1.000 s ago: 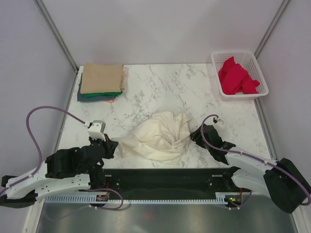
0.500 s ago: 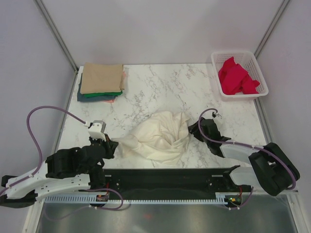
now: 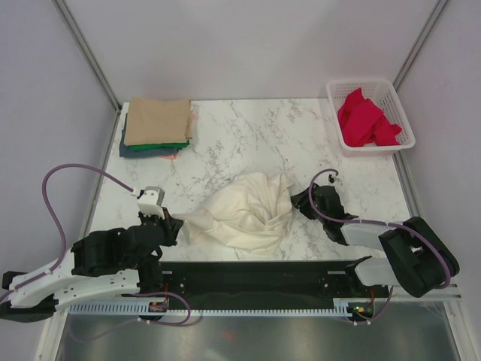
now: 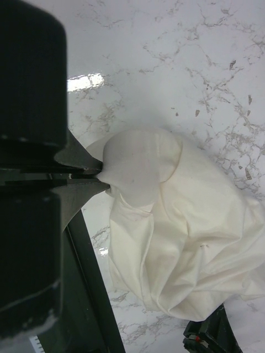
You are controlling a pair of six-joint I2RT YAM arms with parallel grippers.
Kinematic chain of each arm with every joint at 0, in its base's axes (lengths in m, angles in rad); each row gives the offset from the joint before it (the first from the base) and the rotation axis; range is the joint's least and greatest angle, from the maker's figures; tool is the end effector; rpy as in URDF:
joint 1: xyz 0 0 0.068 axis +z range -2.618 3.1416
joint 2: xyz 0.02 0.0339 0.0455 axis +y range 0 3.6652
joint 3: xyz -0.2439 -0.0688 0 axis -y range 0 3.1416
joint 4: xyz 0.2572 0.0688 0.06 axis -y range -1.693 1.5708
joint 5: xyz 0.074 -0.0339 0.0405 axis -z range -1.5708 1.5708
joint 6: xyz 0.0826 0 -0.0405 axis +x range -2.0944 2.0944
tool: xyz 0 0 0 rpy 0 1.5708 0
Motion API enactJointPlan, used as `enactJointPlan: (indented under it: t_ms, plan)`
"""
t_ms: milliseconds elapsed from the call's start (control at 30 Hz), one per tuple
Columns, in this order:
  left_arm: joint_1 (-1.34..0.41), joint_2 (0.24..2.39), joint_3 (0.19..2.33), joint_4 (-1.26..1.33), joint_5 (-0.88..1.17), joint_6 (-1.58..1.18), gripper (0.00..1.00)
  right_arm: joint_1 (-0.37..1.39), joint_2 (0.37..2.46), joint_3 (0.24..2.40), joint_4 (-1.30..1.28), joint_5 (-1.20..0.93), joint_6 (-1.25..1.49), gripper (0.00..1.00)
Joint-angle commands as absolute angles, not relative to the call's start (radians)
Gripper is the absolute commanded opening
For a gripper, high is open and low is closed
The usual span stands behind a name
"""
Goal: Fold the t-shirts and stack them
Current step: Flatten the tshirt out
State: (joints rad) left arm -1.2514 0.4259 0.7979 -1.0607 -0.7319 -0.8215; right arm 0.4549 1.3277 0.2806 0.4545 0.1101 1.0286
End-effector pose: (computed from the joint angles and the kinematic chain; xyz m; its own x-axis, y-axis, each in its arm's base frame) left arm 0.0902 -0.0968 0.2776 -0.5344 -0.1187 -0.8368 0.2246 0.9345 -0.2760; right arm 0.2477 0.1111 0.0703 -0.5628 0.6725 -0.4806 0.2467 0.6916 0.6789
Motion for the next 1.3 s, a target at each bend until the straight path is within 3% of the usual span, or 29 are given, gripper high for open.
enactJointPlan:
  t_ms: [0,133,233,267,300,400,467,667,867,1033,1267]
  plan:
    - [-1.252,0.437,0.819,-1.032,-0.782,-0.831,0.02,0.457,1.339,0.255,0.468,0.061,1.043,0.47]
    - [-1.252,0.436,0.821,-1.032,-0.785,-0.831,0.02,0.457,1.365,0.268,0.463,0.069,1.045,0.34]
    - [-1.252,0.437,0.821,-1.032,-0.784,-0.831,0.02,0.457,1.385,0.278,0.462,0.069,1.046,0.17]
    - [-1.252,0.437,0.819,-1.034,-0.784,-0.831,0.02,0.457,1.382,0.278,0.460,0.072,1.046,0.06]
    - [-1.252,0.436,0.821,-1.034,-0.785,-0.833,0.02,0.457,1.378,0.278,0.457,0.080,1.048,0.00]
    - [-1.252,0.431,0.824,-1.037,-0.788,-0.830,0.02,0.456,1.324,0.302,0.402,0.109,1.019,0.00]
    - [-1.253,0.420,0.841,-1.040,-0.784,-0.816,0.02,0.456,1.205,0.357,0.208,0.152,0.970,0.00]
    - [-1.252,0.376,1.081,-1.040,-0.848,-0.652,0.02,0.456,0.835,0.760,-0.330,0.388,0.724,0.00]
    - [-1.252,0.446,1.327,-0.977,-0.902,-0.430,0.02,0.456,0.801,1.278,-0.621,0.466,0.580,0.00]
    - [-1.252,0.543,1.577,-0.919,-0.874,-0.235,0.02,0.456,0.795,1.549,-0.747,0.491,0.525,0.00]
    - [-1.253,0.678,1.811,-0.795,-0.579,0.092,0.02,0.456,0.762,1.807,-0.818,0.508,0.445,0.00]
